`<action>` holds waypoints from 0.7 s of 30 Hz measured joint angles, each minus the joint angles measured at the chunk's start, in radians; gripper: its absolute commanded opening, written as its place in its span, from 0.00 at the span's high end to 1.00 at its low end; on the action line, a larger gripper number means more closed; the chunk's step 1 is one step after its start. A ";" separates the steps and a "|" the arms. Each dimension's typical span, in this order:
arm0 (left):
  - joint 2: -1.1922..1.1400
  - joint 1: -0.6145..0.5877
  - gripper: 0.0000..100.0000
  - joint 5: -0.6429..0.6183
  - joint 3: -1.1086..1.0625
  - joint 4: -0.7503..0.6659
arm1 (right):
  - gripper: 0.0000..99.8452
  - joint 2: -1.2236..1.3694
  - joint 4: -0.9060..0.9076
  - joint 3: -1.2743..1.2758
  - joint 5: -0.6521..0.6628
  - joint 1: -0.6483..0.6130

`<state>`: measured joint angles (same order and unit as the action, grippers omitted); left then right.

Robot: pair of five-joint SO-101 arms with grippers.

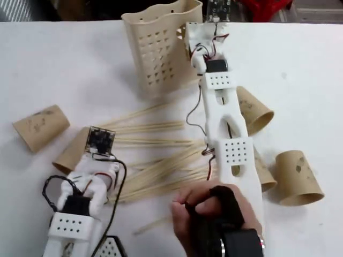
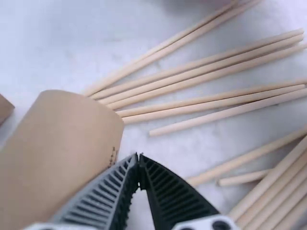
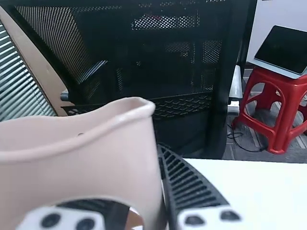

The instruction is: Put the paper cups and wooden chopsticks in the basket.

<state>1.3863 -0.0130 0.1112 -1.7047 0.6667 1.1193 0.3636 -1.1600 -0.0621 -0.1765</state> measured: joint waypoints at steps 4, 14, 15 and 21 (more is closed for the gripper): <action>0.000 0.000 0.97 0.000 0.000 0.000 | 0.98 0.046 0.000 -0.041 0.000 0.000; 0.000 0.000 0.97 0.000 0.000 0.000 | 0.98 0.052 0.358 -0.176 -0.003 0.032; 0.000 0.000 0.97 0.000 0.000 0.000 | 0.97 0.052 0.416 -0.204 -0.003 0.034; 0.000 0.000 0.97 0.000 0.000 0.000 | 0.78 0.054 0.758 -0.373 0.003 0.034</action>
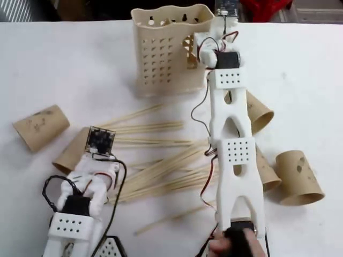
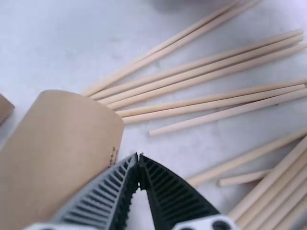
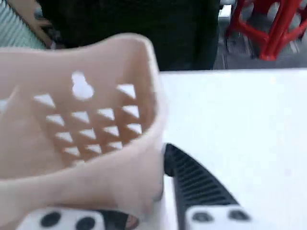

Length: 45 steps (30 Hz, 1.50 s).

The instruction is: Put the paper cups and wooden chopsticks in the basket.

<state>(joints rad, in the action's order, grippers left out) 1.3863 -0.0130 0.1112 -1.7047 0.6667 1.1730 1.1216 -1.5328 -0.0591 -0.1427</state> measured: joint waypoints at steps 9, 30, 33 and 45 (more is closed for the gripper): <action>0.000 0.000 0.97 0.000 0.000 0.000 | 0.71 -0.002 0.361 -0.118 0.279 -0.025; 0.000 0.000 0.97 0.000 0.000 0.000 | 0.62 -0.066 0.557 -0.126 0.272 -0.057; 0.000 0.000 0.97 0.000 0.000 0.000 | 0.63 -0.023 0.476 -0.135 0.272 -0.040; 0.000 0.000 0.97 0.000 0.000 0.000 | 0.63 0.028 0.339 -0.135 0.272 0.015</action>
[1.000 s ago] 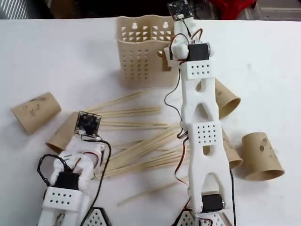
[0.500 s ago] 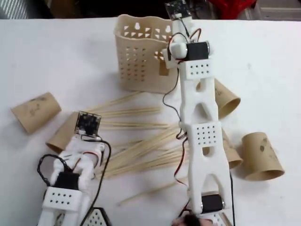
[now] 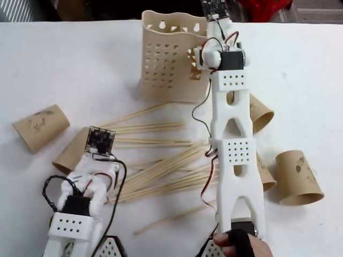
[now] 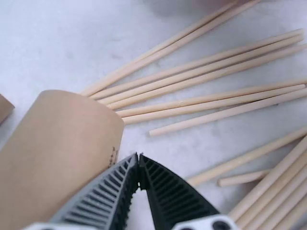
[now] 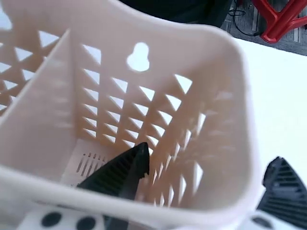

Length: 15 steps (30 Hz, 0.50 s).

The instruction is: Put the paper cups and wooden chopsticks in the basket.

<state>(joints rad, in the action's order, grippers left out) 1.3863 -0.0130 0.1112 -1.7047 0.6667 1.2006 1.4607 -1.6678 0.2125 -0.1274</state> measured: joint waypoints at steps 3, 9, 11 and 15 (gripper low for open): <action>0.000 0.000 0.97 0.000 0.000 0.000 | 0.63 -0.005 0.000 0.002 0.000 0.000; 0.000 0.000 0.97 0.000 0.000 0.000 | 0.65 -0.037 -0.012 0.011 0.000 -0.020; 0.000 0.000 0.97 0.000 0.000 0.000 | 0.65 -0.043 -0.031 0.014 0.002 -0.038; 0.000 0.000 0.97 0.000 0.000 0.000 | 0.65 -0.043 -0.109 0.015 0.054 -0.043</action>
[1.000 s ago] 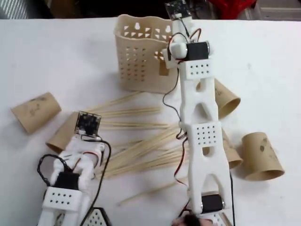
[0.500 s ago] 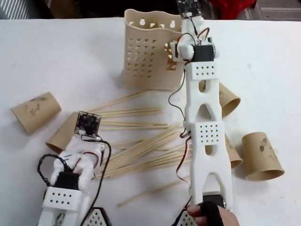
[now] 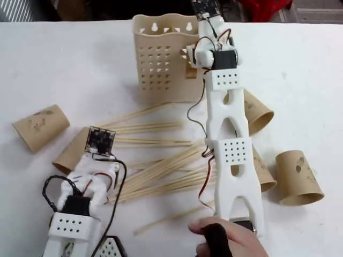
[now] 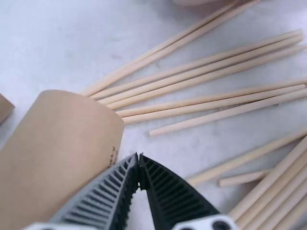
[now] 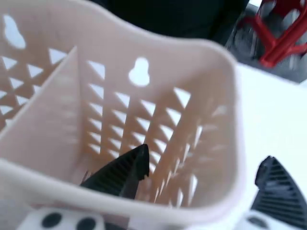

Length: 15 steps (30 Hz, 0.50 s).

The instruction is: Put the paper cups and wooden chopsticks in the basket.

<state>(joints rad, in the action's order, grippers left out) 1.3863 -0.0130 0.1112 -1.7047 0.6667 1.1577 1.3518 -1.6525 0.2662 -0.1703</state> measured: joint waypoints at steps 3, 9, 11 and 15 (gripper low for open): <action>0.000 0.000 0.97 0.000 0.000 0.000 | 0.65 0.000 -0.048 0.000 0.046 -0.003; 0.000 0.000 0.97 0.000 0.000 0.000 | 0.65 0.000 -0.066 0.000 0.058 -0.003; 0.000 0.000 0.97 0.000 0.000 0.000 | 0.65 0.000 -0.043 0.000 0.058 -0.003; 0.000 0.000 0.97 0.000 0.000 0.000 | 0.65 0.000 0.014 0.000 0.058 -0.003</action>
<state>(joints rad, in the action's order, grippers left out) 1.3863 -0.0130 0.1112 -1.7047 0.6667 1.1577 1.3656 -1.6525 0.3245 -0.1734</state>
